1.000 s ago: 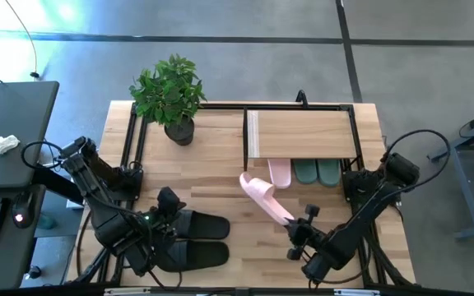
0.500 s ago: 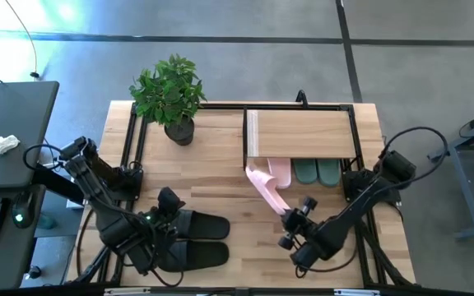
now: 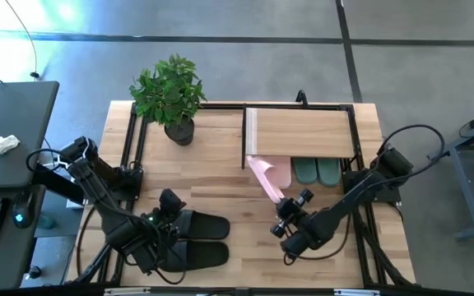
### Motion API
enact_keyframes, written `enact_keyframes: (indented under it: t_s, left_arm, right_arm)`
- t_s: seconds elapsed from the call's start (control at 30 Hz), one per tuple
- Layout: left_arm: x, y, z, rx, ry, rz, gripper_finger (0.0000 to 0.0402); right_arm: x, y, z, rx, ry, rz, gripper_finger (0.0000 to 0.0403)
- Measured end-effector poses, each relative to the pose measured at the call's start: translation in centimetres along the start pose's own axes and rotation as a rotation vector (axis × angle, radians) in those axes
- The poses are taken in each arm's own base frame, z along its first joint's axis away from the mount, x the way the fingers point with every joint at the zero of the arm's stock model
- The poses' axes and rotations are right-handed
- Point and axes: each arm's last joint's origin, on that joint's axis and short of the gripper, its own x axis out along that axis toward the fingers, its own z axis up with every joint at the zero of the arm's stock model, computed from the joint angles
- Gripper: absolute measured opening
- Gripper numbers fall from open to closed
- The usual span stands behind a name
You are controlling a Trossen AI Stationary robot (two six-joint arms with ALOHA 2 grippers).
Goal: Pick and place slides into the shelf
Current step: Put the pink slide under the shelf
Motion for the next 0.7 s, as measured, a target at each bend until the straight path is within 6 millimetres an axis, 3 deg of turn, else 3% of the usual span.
enact_keyframes:
  t_s: [0.7]
  left_arm:
    - [2.0, -2.3, -0.4, -0.019, -0.020, -0.004, 0.0163]
  right_arm:
    - [5.5, -1.4, 4.4, -0.027, 0.021, -0.052, 0.0015]
